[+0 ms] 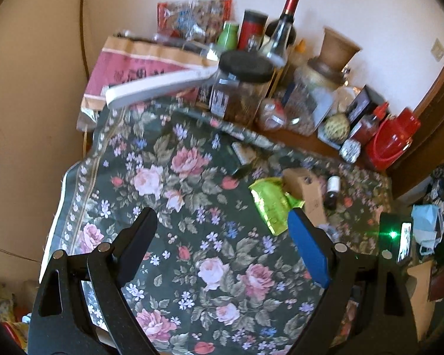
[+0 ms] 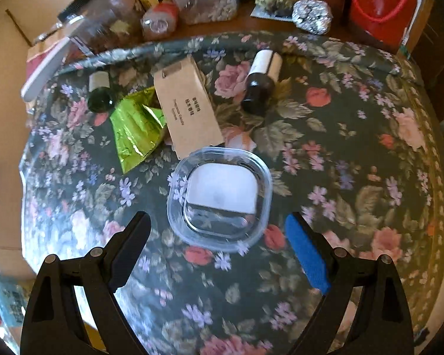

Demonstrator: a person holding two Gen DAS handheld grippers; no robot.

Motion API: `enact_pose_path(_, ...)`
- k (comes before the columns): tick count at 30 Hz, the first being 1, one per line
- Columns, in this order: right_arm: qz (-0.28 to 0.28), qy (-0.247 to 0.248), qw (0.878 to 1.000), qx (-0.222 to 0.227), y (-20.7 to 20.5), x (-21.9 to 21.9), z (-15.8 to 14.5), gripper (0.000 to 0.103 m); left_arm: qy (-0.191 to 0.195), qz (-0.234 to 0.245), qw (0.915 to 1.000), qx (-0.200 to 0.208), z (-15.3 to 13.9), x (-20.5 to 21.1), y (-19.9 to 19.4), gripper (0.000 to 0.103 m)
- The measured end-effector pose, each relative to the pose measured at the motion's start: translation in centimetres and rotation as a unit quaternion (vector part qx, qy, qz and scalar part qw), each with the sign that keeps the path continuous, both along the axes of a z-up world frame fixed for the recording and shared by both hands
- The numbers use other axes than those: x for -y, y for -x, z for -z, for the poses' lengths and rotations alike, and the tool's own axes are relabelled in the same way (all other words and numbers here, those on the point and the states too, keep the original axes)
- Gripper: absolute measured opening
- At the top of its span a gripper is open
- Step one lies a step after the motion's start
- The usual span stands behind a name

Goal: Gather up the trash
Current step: 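Grasp the clear plastic container with the right tool while the left tool grasps the green foil bag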

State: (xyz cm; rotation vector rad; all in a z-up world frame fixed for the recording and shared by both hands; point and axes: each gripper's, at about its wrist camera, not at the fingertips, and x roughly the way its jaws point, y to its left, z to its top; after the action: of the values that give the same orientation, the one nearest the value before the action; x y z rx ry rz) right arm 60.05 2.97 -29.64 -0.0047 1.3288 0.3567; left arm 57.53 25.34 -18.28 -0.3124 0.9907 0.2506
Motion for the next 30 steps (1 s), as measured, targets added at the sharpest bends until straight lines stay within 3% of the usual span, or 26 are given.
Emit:
enact_pose_path(7,-0.022,0.064,0.998,0.019,-0.4,-2.0,1.4,0.09,0.012,0.006,0.9998,-0.017,2.0,0.1,-1.2,0.09)
enact_pose_path(9,-0.037,0.073,0.996,0.029,-0.3,-2.2,1.3,0.08,0.016,0.016,0.9995,-0.02,2.8,0.7,-1.7,0.09)
enact_pose_path(16,-0.059,0.058,0.995,0.049,0.1,0.1,-0.6,0.075,0.044,0.031,0.9974,-0.048,6.6,2.8,-5.3,0.09)
enact_pose_path(26,-0.005,0.06,0.994,0.089,1.4,6.9,-5.7,0.075,0.088,-0.012,0.992,-0.09,11.6,3.3,-11.3,0.089)
enact_pose_path(30,0.016,0.065,0.993,0.1,2.1,9.0,-6.9,0.075,0.099,-0.043,0.9904,-0.087,12.5,3.8,-12.4,0.081)
